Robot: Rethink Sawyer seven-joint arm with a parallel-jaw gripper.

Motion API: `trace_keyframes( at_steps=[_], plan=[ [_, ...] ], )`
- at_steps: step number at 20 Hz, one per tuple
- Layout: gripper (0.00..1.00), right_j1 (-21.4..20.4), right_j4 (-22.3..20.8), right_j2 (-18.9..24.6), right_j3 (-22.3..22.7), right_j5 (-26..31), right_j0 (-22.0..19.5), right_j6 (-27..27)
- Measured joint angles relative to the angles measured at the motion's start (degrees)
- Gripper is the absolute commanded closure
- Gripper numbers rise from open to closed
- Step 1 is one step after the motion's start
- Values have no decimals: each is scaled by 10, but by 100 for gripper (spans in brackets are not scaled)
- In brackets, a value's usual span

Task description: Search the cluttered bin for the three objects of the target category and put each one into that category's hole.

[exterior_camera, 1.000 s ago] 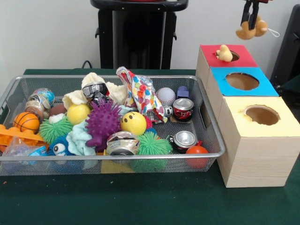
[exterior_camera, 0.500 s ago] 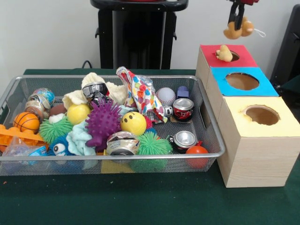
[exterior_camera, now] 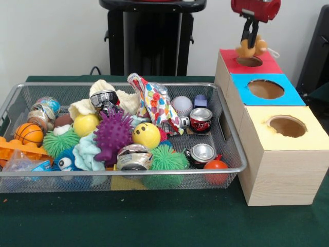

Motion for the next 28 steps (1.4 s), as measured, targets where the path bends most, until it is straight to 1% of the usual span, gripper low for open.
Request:
trace_keyframes(
  at_steps=[4, 8, 20, 23, 25, 27, 28],
  plan=[
    [100, 20, 0, 16, 6, -26, -4, 0],
    [100, 29, 0, 29, 6, -42, -11, 0],
    [100, 31, 0, 36, 8, -54, -16, 0],
    [100, 33, -8, 48, 12, -72, -30, 0],
    [100, 39, -30, 73, 19, -106, -49, 0],
    [100, 41, -39, 80, 21, -116, -54, 0],
    [100, 46, -51, 90, 25, -131, -59, 0]
  ],
)
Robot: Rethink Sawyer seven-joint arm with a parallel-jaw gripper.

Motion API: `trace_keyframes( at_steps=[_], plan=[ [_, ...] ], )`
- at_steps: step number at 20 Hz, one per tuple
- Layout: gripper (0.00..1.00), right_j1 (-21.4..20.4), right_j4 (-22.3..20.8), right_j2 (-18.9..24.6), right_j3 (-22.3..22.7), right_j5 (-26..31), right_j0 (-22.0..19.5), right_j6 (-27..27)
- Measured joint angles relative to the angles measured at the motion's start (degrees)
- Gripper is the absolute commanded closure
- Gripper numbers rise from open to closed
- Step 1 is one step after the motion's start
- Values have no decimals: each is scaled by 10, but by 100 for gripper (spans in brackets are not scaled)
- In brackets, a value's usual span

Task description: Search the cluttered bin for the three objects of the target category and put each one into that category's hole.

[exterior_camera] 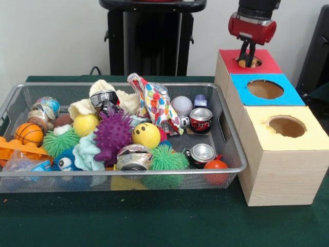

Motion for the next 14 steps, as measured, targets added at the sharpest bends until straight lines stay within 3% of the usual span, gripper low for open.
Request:
trace_keyframes(
  at_steps=[7, 9, 13, 14],
  plan=[
    [100, 70, -26, 33, 5, -99, -16, 0],
    [100, 72, -32, 36, 11, -131, -18, 0],
    [100, 72, -36, 37, 12, -135, -18, 0],
    [0, 72, -36, 39, 10, -138, -19, 0]
  ],
)
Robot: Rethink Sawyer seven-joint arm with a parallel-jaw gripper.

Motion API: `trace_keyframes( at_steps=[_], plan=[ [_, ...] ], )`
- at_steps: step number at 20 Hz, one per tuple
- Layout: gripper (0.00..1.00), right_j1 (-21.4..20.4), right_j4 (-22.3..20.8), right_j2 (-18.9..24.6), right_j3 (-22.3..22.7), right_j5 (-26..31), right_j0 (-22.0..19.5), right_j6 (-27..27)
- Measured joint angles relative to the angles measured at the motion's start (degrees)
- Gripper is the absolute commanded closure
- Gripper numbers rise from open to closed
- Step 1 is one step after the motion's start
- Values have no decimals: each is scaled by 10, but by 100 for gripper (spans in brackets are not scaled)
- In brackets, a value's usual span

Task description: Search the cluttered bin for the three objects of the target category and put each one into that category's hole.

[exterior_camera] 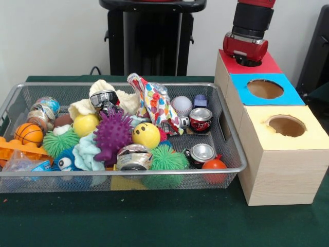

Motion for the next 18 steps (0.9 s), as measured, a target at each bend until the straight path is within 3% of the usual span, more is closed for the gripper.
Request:
trace_keyframes(
  at_steps=[12, 16, 18],
  plan=[
    [0, -1, -3, 13, -3, -4, -10, 0],
    [0, -7, 5, -4, -8, 28, 5, 0],
    [0, -19, 6, -27, -20, 75, 27, 0]
  ],
)
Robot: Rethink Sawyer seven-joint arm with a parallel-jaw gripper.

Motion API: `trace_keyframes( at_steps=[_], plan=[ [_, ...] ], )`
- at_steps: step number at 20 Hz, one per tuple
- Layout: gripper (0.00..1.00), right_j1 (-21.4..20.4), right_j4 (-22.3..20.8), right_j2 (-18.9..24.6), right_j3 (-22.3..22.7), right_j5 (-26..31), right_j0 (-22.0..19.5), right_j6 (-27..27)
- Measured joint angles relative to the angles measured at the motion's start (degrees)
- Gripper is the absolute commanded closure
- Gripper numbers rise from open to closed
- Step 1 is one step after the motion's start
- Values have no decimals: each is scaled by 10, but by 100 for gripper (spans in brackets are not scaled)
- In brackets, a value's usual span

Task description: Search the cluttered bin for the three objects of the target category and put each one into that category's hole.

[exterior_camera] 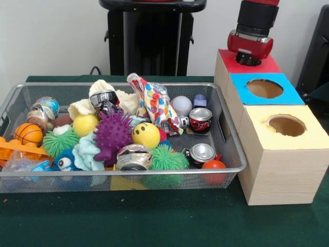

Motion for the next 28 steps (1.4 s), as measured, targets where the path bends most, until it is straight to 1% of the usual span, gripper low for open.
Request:
trace_keyframes(
  at_steps=[1, 2, 3, 4, 7, 8, 11, 14, 15, 18, 24, 28],
  plan=[
    [0, -10, 0, -16, -7, 38, 14, 0],
    [0, -16, -1, -24, -11, 59, 21, 0],
    [0, -29, 0, -38, -19, 100, 33, 0],
    [0, -46, -1, -57, -30, 153, 44, 0],
    [0, -61, -1, -76, -44, 203, 49, 0],
    [0, -69, -1, -90, -59, 233, 50, 0],
    [0, -77, -1, -102, -68, 257, 51, 0],
    [0, -89, -3, -120, -70, 292, 54, 0],
    [0, -97, -6, -130, -70, 313, 55, 0],
    [0, -106, -11, -140, -70, 331, 56, 0],
    [0, -116, -13, -152, -70, 337, 56, 0],
    [0, -121, -13, -151, -70, 337, 51, 0]
  ],
)
